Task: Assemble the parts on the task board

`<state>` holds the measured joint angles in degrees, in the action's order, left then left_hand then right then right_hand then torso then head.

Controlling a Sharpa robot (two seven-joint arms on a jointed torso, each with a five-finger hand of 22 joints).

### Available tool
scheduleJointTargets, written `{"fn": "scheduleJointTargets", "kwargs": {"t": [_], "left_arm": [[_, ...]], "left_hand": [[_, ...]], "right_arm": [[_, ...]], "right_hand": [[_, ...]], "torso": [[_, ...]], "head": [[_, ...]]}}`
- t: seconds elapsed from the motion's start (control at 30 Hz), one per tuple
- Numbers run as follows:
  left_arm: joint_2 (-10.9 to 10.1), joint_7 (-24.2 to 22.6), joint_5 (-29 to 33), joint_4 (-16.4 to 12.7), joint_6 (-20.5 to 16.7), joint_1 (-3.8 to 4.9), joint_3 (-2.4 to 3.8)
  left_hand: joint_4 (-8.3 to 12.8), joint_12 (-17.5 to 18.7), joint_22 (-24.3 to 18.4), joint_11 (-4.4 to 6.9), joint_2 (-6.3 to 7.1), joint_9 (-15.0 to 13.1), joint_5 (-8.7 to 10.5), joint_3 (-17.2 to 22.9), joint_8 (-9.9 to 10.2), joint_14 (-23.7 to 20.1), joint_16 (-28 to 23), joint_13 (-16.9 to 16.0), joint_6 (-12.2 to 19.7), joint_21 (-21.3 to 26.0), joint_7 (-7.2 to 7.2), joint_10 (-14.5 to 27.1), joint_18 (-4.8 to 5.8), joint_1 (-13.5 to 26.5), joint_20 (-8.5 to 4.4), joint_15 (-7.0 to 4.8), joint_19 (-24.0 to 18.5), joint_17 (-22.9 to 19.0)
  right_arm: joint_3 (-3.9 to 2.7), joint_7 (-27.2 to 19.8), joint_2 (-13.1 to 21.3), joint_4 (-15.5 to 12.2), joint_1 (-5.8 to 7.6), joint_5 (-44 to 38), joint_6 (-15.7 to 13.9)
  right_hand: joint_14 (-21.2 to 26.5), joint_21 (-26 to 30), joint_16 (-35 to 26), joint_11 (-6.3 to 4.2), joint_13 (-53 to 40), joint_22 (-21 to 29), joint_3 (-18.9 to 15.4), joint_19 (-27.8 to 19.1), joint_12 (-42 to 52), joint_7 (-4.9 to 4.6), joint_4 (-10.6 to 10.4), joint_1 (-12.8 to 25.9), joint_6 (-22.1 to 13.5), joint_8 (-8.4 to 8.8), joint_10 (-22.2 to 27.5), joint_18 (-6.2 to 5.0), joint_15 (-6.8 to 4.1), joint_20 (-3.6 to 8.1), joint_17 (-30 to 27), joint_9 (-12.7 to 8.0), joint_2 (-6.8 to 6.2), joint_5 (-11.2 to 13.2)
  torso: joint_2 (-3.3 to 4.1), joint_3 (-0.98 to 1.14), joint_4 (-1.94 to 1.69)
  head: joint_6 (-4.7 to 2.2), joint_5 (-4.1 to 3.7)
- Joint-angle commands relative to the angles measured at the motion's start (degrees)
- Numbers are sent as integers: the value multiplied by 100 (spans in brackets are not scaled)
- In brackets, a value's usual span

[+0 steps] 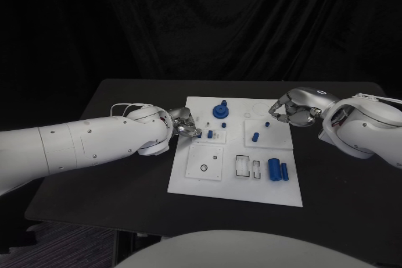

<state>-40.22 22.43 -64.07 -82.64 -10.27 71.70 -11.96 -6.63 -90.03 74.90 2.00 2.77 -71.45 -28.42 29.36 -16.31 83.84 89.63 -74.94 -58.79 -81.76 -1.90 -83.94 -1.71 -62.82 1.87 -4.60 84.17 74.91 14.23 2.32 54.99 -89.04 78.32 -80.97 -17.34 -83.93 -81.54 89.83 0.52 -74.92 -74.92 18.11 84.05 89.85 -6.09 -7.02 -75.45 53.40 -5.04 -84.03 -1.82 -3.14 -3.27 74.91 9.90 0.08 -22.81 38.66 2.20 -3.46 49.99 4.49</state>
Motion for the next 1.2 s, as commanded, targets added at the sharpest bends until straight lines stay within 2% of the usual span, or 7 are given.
{"fn": "scheduleJointTargets", "kwargs": {"t": [0.03, 0.13, 0.5, 0.67, 0.9, 1.1, 1.2], "left_arm": [[19, -64, -6, 3, 207, -26, -13], [32, -105, -6, 18, 244, -26, -13], [74, -201, -6, 71, 359, -31, -13], [90, -210, -6, 83, 366, -34, -13], [94, -108, -6, 94, 357, -38, -13], [75, -1, -6, 96, 249, -41, -13], [72, 58, -6, 97, 222, -42, -13]], "left_hand": [[-24, 3, 1235, 30, -48, -11, 484, -52, 10, 616, 37, -1506, 28, 53, 36, -606, -33, 167, -32, -30, 174, 1509], [-107, 3, 1232, 16, -107, 54, 895, -233, 102, 616, 37, -1506, 65, 73, 20, -606, -36, 260, -22, -18, 165, 1509], [-318, 3, 1228, -12, -160, 178, 1099, -537, 221, 616, 37, -1506, 42, 92, -7, -606, -39, 424, -1, 5, 159, 1509], [-534, 3, 1231, -24, -194, 239, 1618, -925, 271, 616, 37, -1506, -8, 89, -22, -606, -38, 544, 13, 18, 164, 1509], [-979, 3, 1232, -42, -278, 300, 2012, -1624, 336, 616, 37, -1506, -43, 87, -43, -606, -37, 928, 28, 35, 171, 1509], [-1031, 3, 1224, -66, -939, 317, 2116, -2621, 379, 616, 37, -1506, -59, 119, -63, -606, -44, 2196, 45, 50, 161, 1509], [-1024, 3, 1227, -66, -1075, 308, 2305, -2865, 378, 616, 37, -1506, -68, 111, -63, -606, -42, 2288, 47, 51, 167, 1509]], "right_arm": [[-4, 72, 1, 1, -13, -10, -21], [-4, 70, -1, 2, -13, -10, -19], [-4, 67, -10, 8, -14, -10, -14], [-4, 70, -11, 10, -15, -9, -6], [-4, 75, -10, 8, -17, -9, 3], [-4, 76, -8, 11, -18, -9, 5], [-4, 75, -8, 12, -18, -9, 6]], "right_hand": [[-607, 24, 17, -13, -1508, -1210, 32, 142, 15, 20, -6, 55, -16, 21, -597, -42, -2, 8, 1509, -7, 15, -28], [-607, 24, 17, -13, -1508, -1210, 32, 142, 15, 20, -6, 55, -16, 21, -597, -42, -2, 8, 1509, -7, 15, -28], [-607, 24, 17, -13, -1508, -1210, 32, 142, 15, 20, -6, 55, -16, 21, -597, -42, -2, 8, 1509, -7, 15, -28], [-607, 24, 17, -13, -1508, -1210, 32, 142, 15, 20, -6, 55, -16, 21, -597, -42, -2, 8, 1509, -7, 15, -28], [-607, 24, 17, -14, -1508, -1210, 44, 144, 15, 22, 6, 64, -20, 24, -597, -41, -3, 8, 1509, -7, 16, -27], [-607, 24, 17, -14, -1508, -1210, 44, 144, 15, 22, 6, 64, -20, 24, -597, -41, -3, 8, 1509, -7, 16, -27], [-607, 24, 17, -14, -1508, -1210, 44, 144, 15, 22, 6, 64, -20, 24, -597, -41, -3, 8, 1509, -7, 16, -27]], "torso": [[0, 0, -1], [0, 1, -1], [2, 1, -1], [1, -1, -4], [2, -2, -3], [0, -1, -7], [0, -2, -6]], "head": [[1, 3], [1, 3], [1, -2], [1, -8], [1, -8], [1, -9], [1, -3]]}}
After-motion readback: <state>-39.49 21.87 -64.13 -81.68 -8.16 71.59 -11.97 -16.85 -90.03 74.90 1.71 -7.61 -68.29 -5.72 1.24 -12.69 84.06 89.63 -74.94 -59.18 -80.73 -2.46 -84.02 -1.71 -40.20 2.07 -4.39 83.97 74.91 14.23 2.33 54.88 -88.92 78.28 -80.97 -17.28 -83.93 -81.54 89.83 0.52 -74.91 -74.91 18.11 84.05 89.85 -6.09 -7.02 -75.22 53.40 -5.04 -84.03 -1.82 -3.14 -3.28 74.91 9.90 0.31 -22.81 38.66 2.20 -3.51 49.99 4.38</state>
